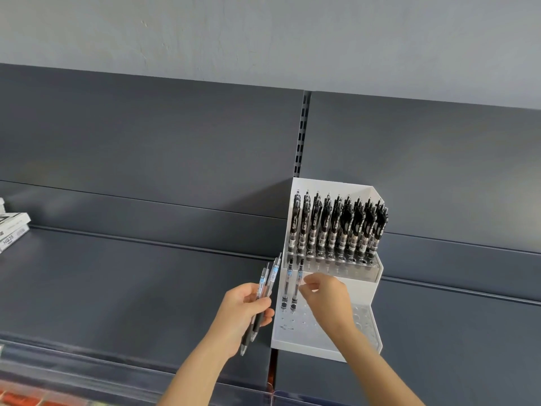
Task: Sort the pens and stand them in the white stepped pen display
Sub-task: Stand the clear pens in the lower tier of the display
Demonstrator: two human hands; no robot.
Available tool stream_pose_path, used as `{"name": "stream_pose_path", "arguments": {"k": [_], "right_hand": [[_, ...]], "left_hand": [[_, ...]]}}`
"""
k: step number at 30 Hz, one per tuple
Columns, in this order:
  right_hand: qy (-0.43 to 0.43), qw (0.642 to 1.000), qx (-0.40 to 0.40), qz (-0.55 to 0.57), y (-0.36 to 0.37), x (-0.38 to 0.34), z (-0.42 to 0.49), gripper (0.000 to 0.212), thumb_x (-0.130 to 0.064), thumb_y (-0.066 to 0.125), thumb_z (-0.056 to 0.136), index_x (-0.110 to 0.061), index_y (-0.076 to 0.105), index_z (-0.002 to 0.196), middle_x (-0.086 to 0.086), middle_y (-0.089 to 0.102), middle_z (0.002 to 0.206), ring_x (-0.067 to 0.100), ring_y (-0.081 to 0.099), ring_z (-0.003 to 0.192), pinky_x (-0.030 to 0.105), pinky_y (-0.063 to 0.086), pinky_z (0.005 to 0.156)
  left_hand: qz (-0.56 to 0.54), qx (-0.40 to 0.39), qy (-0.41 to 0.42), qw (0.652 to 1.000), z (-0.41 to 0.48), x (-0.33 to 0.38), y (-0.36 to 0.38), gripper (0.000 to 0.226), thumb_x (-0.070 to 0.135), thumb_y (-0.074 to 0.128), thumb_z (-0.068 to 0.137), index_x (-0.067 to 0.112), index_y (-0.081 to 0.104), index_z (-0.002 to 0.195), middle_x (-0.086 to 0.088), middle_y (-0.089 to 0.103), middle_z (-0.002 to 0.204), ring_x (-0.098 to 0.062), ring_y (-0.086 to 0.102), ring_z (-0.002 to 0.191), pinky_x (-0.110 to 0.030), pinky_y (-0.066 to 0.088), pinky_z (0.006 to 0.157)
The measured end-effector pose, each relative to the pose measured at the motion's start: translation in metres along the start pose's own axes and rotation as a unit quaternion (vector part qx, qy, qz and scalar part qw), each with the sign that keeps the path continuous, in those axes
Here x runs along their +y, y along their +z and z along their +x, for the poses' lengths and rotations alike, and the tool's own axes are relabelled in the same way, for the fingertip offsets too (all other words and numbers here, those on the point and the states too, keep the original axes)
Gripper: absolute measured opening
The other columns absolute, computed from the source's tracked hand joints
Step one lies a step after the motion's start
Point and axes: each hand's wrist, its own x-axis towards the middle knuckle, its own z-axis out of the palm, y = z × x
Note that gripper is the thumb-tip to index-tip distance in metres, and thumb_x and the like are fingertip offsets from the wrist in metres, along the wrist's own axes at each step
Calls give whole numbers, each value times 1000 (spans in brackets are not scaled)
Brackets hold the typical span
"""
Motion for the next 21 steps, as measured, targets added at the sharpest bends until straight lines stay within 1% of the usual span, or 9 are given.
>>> {"name": "stream_pose_path", "arguments": {"k": [2,4,8,10,13,15,16,19,21], "right_hand": [[-16,999,8,33,-6,-3,-4,18,-17,58,89,-11,70,101,0,70,96,10,61,78,16,42,66],[-21,995,-14,97,-10,-9,-7,14,-16,60,88,-10,72,92,-3,69,85,2,56,64,12,40,59],[-13,981,-64,182,-14,-20,-10,12,-19,64,86,-11,73,87,-5,68,75,1,54,62,12,41,58],[-12,980,-80,180,-14,-22,-10,10,-18,64,86,-13,71,80,-9,61,65,1,50,57,10,37,54],[-10,981,-88,174,-17,-18,-11,19,-12,60,86,-14,62,67,-3,54,59,9,45,54,18,36,52],[9,978,-64,200,-25,-13,-8,16,-8,55,89,-10,62,75,0,60,66,9,53,55,22,40,51],[15,977,-41,207,-31,-10,-6,13,-7,53,91,-6,61,81,2,63,71,8,58,58,21,44,50],[8,980,39,194,-42,-1,1,11,-10,50,94,-4,58,87,8,67,80,11,65,69,25,54,59],[-3,983,63,175,-41,1,3,10,-11,50,94,-8,56,86,8,67,81,17,66,75,35,56,69]], "left_hand": [[-8,-8,2,1000,-1,1,3,12,-6,55,87,0,63,94,-7,62,71,-18,62,64,-32,58,70],[-7,-17,5,1000,-2,1,6,12,-6,55,87,0,64,92,-7,63,69,-18,62,64,-34,58,72],[0,-31,4,1000,0,1,13,11,-6,55,87,-2,64,93,-11,61,68,-21,61,64,-35,56,71],[4,-42,3,999,0,1,17,11,-5,55,87,-3,64,94,-10,62,66,-20,61,62,-32,55,67],[20,-53,1,998,-1,1,20,13,1,55,89,2,67,93,-9,66,73,-18,63,68,-30,52,68],[50,-31,1,998,0,1,16,16,11,53,93,12,68,95,-8,67,80,-17,63,74,-29,50,72],[64,-16,-1,998,0,1,12,16,16,51,94,17,67,98,-6,67,79,-15,62,72,-28,50,72],[112,4,8,994,1,-2,3,20,26,44,98,28,59,111,-1,54,62,-8,45,49,-22,43,56],[134,1,8,991,2,-4,2,23,31,37,100,33,52,117,2,46,58,-7,36,47,-20,37,54]]}}
